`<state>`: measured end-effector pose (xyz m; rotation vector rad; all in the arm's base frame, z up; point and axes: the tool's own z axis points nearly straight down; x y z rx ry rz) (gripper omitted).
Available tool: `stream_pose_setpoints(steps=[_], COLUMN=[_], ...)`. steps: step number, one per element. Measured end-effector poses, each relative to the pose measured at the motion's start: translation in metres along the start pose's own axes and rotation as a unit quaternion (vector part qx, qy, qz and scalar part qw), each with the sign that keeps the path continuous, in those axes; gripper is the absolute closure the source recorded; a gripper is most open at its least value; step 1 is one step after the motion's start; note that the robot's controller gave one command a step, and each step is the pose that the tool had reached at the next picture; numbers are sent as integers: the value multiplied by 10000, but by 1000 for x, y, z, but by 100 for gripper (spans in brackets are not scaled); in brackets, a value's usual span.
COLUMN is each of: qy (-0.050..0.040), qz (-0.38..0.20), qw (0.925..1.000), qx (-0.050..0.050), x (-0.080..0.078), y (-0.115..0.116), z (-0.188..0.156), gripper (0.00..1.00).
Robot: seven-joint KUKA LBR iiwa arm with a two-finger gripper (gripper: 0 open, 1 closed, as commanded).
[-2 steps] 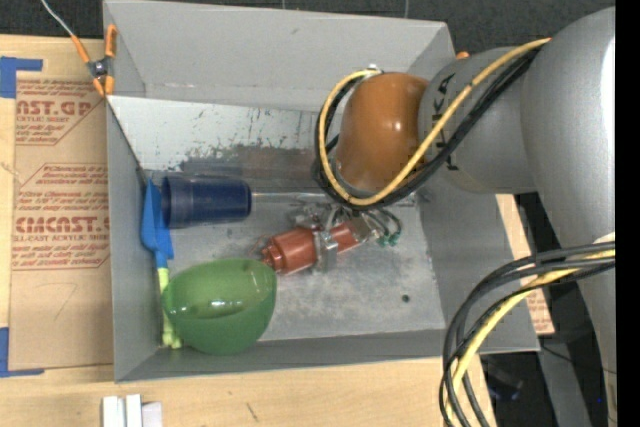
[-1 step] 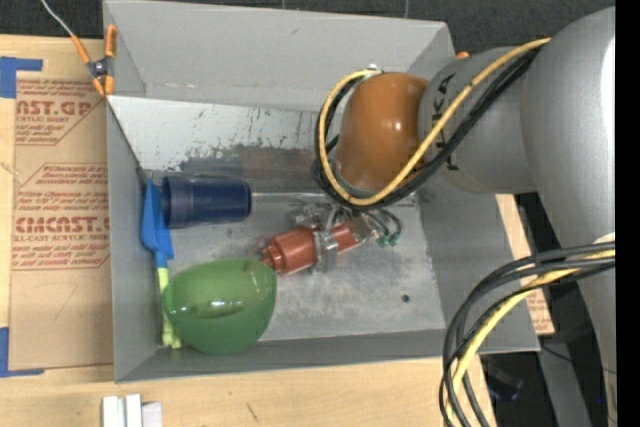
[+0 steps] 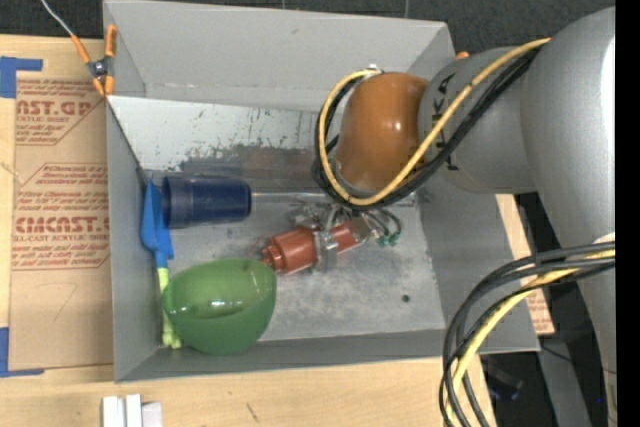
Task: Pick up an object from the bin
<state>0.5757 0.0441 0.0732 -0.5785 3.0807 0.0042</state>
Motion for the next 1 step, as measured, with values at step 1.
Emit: stream_pose_setpoints(steps=[1], qy=[0], qz=[0], qw=[10000], qx=[0], x=[0], y=[0], z=[0], gripper=[100])
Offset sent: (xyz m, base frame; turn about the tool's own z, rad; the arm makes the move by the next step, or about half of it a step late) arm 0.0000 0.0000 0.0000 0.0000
